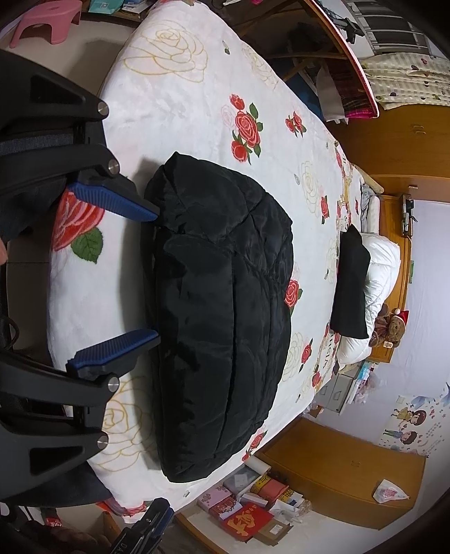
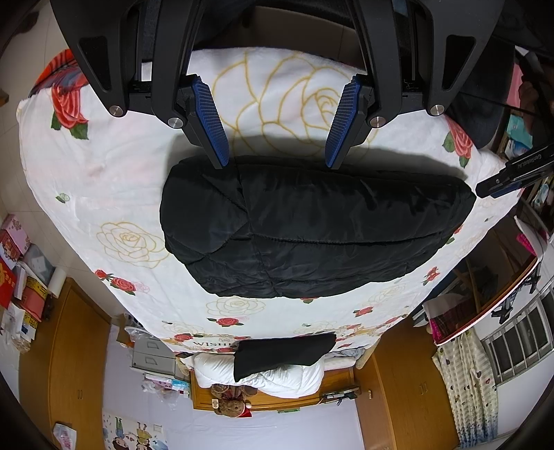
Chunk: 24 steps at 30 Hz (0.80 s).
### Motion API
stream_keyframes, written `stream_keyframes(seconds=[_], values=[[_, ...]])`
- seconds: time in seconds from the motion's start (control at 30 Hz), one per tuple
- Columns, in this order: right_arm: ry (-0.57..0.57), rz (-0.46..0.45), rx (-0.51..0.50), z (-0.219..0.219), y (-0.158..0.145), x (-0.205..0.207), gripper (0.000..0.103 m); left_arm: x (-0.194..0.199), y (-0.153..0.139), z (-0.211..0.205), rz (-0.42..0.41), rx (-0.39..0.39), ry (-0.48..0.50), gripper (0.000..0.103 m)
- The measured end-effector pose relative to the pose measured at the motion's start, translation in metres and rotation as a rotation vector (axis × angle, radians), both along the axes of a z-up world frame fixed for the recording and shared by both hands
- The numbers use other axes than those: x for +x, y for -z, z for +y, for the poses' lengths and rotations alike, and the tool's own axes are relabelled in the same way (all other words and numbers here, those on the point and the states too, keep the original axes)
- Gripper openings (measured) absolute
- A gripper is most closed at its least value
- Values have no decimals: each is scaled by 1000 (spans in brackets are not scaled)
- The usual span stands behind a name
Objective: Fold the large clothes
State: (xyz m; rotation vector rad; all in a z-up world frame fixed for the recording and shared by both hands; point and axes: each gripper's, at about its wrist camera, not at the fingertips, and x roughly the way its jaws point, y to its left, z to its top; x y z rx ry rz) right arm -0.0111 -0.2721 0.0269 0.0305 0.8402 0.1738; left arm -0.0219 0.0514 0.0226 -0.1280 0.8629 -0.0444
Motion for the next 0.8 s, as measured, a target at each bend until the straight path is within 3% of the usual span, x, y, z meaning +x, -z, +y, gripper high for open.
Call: stream_keyframes(seconds=[0.37,0.53,0.8], values=[[1,2,1,-1,1,0,58,0,1,-4,5,19,-6,71],[1,3,0,-2,1,1,58,-3,-3,-6,-20,30,-5,80],[3,3,0,-3,2,1,58,-2,-5,-8,-28,44,-9,81]])
